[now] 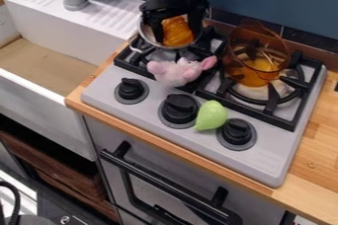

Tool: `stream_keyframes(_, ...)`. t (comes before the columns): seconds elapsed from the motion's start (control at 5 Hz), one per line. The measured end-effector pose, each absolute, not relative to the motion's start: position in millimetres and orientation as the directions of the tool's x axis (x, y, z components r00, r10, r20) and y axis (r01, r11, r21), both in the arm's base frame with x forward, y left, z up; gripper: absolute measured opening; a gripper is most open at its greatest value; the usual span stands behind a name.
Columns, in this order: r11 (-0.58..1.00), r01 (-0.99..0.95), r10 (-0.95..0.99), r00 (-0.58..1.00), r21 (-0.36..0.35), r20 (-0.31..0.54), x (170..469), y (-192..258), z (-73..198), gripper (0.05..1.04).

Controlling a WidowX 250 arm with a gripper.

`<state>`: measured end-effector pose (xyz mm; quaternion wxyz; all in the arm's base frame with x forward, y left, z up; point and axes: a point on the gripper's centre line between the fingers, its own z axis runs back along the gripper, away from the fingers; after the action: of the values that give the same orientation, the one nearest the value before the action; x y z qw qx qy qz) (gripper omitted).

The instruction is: Move the orange object to the yellow pot

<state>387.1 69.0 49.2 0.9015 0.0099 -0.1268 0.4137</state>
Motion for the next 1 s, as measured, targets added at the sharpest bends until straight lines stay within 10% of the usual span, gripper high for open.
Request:
stream_keyframes(0.4,0.647,-0.757,0.752,0.614,-0.091,0.240,385.4,67.5,45.0,0.825)
stream_keyframes(1.0,0.593,-0.798,0.801,0.572,-0.109,0.176,388.6,67.7,61.3,0.846)
